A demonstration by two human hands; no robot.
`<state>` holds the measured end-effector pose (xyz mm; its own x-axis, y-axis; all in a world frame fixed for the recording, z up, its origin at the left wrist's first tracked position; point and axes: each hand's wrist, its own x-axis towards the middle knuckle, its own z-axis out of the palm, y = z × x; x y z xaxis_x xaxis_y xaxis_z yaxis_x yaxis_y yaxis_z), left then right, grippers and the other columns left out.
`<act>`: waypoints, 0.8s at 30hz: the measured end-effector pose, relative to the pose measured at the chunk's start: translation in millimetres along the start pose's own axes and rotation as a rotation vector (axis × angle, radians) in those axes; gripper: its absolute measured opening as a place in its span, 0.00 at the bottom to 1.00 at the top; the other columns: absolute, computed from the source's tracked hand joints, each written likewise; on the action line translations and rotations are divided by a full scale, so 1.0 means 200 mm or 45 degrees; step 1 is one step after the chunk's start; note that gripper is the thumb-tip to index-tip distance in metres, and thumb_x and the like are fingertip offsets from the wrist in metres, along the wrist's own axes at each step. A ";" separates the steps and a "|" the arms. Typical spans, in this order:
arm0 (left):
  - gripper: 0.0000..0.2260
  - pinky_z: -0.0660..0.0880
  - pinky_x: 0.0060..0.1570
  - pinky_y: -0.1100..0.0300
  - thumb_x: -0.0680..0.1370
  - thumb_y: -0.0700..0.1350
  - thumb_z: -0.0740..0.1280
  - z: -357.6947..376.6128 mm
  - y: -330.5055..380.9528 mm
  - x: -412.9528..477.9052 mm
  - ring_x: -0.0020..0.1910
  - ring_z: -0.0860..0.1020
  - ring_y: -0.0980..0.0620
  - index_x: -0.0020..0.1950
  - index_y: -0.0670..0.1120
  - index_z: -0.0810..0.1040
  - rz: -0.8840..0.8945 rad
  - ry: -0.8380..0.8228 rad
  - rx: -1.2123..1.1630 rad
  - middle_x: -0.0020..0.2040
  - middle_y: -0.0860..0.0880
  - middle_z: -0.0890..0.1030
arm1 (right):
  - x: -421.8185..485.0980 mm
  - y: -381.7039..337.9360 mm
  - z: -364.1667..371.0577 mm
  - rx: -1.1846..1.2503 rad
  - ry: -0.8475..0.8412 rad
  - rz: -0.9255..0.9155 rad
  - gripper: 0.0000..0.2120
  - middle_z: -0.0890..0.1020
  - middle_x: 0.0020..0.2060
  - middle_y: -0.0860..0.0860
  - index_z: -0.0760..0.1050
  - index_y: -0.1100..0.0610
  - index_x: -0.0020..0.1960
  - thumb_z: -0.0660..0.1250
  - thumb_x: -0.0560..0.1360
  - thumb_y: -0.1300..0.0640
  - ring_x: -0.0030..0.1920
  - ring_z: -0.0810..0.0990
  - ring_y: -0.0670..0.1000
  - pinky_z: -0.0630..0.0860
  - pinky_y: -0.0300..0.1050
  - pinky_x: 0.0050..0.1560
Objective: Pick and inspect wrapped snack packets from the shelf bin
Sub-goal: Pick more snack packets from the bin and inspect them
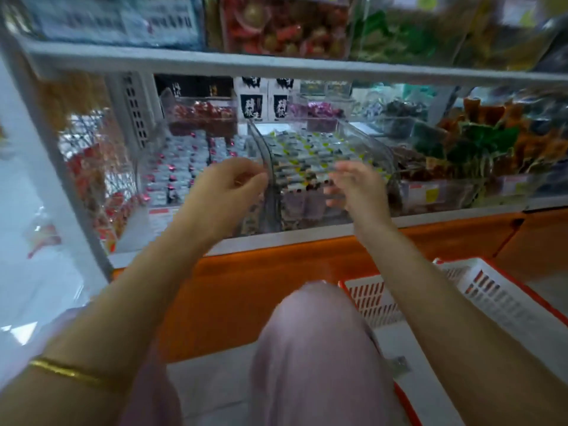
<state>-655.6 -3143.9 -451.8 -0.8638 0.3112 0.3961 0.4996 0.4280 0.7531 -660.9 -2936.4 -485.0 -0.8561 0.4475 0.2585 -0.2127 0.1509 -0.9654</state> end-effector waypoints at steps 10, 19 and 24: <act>0.12 0.70 0.50 0.60 0.79 0.41 0.61 -0.21 -0.28 0.19 0.54 0.77 0.48 0.60 0.43 0.78 0.024 0.238 0.461 0.58 0.46 0.80 | 0.11 -0.21 0.53 -1.063 -0.367 -0.657 0.06 0.83 0.45 0.50 0.81 0.55 0.47 0.67 0.74 0.62 0.49 0.77 0.51 0.74 0.46 0.53; 0.13 0.58 0.65 0.48 0.79 0.48 0.57 -0.06 -0.45 0.35 0.66 0.64 0.49 0.62 0.53 0.75 0.081 -0.168 0.835 0.63 0.55 0.74 | 0.21 -0.10 0.55 -1.364 -0.567 -0.874 0.05 0.78 0.41 0.43 0.82 0.50 0.47 0.68 0.73 0.53 0.54 0.67 0.51 0.56 0.46 0.48; 0.14 0.55 0.65 0.50 0.80 0.51 0.55 -0.06 -0.51 0.39 0.67 0.62 0.52 0.61 0.54 0.76 0.127 -0.134 0.903 0.66 0.57 0.73 | 0.24 -0.10 0.52 -1.458 -0.667 -0.879 0.07 0.78 0.47 0.43 0.82 0.47 0.48 0.69 0.71 0.51 0.59 0.63 0.49 0.54 0.45 0.50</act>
<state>-773.6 -3172.6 -491.4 -0.8190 0.4424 0.3652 0.5283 0.8298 0.1795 -746.1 -3009.9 -457.6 -0.8650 -0.3386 0.3704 -0.3758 0.9262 -0.0310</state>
